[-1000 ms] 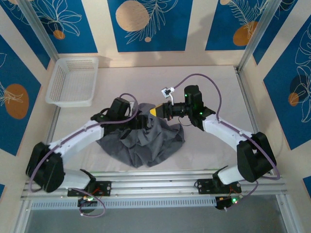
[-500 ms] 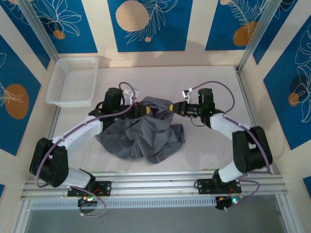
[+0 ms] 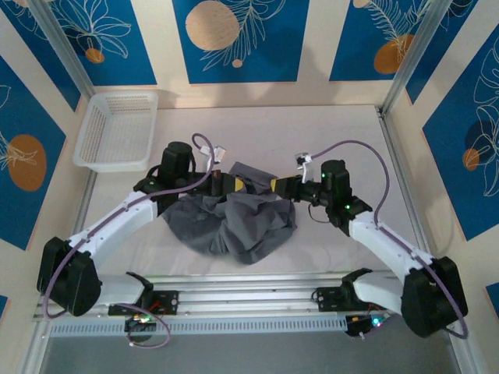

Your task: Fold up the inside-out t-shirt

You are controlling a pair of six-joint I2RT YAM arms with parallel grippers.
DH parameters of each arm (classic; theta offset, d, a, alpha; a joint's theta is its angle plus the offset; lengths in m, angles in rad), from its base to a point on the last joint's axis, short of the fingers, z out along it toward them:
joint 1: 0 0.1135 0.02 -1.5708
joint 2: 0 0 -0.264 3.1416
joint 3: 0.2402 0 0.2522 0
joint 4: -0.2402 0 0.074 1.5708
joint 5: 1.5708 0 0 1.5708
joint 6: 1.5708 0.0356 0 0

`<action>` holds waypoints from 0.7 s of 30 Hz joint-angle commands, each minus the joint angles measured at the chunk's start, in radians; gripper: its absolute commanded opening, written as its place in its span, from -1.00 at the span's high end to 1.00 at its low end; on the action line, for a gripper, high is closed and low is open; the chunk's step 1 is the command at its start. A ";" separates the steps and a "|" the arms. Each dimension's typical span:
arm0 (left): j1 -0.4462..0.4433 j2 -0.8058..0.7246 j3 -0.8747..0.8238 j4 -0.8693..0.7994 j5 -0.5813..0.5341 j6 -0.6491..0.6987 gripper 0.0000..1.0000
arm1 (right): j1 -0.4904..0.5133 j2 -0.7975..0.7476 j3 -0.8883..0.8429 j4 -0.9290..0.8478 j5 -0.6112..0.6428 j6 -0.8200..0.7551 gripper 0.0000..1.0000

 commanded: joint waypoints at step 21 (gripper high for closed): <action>0.015 0.033 0.034 -0.286 -0.392 0.292 1.00 | 0.117 0.038 0.166 0.030 -0.291 -0.022 1.00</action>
